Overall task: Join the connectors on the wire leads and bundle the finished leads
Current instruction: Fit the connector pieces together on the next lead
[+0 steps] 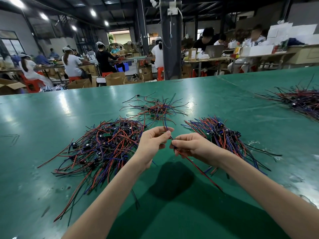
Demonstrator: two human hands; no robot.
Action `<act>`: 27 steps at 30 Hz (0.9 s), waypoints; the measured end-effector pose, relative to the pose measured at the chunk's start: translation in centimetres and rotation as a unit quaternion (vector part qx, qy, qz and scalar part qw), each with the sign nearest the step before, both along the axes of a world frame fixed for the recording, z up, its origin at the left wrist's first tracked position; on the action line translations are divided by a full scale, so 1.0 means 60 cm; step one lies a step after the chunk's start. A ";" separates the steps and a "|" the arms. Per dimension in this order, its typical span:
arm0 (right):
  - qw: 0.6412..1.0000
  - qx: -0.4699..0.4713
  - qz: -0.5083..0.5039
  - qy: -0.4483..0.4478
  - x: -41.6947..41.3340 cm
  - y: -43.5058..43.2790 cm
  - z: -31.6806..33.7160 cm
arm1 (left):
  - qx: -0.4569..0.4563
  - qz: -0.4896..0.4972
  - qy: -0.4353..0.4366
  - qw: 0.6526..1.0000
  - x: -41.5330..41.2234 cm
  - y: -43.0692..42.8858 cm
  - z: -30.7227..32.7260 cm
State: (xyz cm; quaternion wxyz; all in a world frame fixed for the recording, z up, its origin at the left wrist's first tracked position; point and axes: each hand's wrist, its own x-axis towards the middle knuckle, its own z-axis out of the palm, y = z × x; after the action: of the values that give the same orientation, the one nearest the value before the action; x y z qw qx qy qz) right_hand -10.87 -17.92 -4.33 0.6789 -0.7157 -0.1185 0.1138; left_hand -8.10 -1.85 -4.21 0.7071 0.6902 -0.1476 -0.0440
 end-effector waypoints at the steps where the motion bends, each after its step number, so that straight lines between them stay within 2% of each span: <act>1: 0.999 -0.033 0.007 -0.018 -0.002 0.000 0.000 | 0.016 -0.001 -0.016 1.000 0.000 0.001 0.000; 5: 0.986 -0.146 0.024 -0.080 -0.009 0.002 0.002 | 0.061 -0.004 -0.068 0.996 0.000 -0.001 0.000; 8: 0.980 -0.176 0.012 -0.091 -0.009 0.006 -0.001 | 0.075 -0.009 -0.082 0.994 0.000 -0.001 -0.002; 14: 0.980 -0.177 0.004 -0.090 -0.008 0.008 -0.003 | 0.066 -0.044 -0.009 0.997 0.003 0.002 -0.003; 18: 0.981 -0.167 0.005 -0.096 -0.007 0.007 -0.005 | 0.010 -0.063 0.054 0.997 0.004 0.002 -0.002; 27: 0.987 -0.115 -0.037 -0.104 -0.006 0.011 -0.010 | -0.070 -0.040 0.076 0.994 0.005 0.002 0.000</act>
State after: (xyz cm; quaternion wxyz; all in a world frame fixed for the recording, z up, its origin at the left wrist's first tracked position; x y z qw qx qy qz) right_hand -11.26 -17.28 -4.95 0.5797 -0.8009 -0.1474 0.0263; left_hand -7.80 -1.76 -4.19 0.7608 0.6269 -0.1230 -0.1142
